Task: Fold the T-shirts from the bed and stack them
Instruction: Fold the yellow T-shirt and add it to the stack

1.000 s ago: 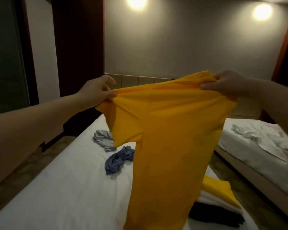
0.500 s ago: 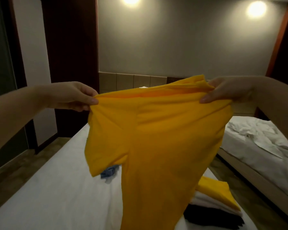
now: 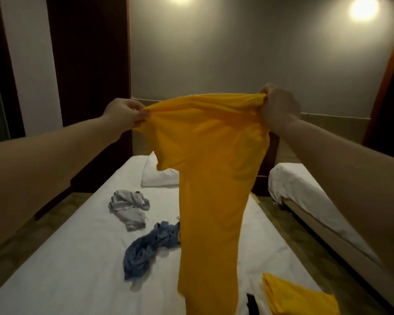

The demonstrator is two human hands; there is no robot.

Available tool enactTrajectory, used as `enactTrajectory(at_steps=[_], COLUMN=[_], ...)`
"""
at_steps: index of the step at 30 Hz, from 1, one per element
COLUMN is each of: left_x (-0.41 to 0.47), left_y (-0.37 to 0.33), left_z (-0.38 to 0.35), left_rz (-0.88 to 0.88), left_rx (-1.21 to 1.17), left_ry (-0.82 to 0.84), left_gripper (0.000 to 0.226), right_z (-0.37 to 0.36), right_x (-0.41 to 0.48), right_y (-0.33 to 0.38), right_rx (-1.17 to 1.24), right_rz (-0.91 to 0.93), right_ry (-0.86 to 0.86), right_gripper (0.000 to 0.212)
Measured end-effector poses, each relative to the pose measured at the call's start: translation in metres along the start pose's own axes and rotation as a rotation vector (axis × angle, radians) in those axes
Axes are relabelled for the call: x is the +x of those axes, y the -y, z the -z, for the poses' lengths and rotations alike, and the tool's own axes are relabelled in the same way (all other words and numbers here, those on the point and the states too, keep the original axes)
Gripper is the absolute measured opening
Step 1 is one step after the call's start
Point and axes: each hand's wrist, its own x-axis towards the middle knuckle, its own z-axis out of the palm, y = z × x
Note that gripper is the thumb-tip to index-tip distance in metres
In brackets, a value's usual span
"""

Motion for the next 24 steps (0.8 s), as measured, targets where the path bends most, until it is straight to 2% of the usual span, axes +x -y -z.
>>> enactTrajectory(at_steps=[5, 11, 13, 16, 20, 24], left_x=[0.029, -0.038, -0.078, -0.156, -0.288, -0.411], left_y=[-0.024, -0.002, 0.01, 0.045, 0.116, 0.187], left_z=[0.004, 0.002, 0.005, 0.015, 0.025, 0.026], left_rz=[-0.089, -0.149, -0.15, -0.051, 0.085, 0.191], left_rx=[-0.002, 0.086, 0.107, 0.069, 0.195, 0.206], left_ry=[-0.03, -0.016, -0.01, 0.08, 0.194, 0.284], left_gripper=[0.03, 0.028, 0.022, 0.007, 0.008, 0.047], right_z=[0.017, 0.022, 0.024, 0.029, 0.035, 0.033], right_x=[0.034, -0.031, -0.075, -0.158, -0.301, -0.447], right_y=[0.012, -0.002, -0.008, -0.015, -0.034, -0.045], right_rx=[-0.009, 0.047, 0.107, 0.203, 0.182, 0.214], right_rz=[0.002, 0.01, 0.014, 0.017, 0.012, -0.084], right_ry=[-0.055, 0.051, 0.085, 0.153, 0.369, 0.577], right_gripper=[0.025, 0.025, 0.023, 0.02, 0.018, 0.026])
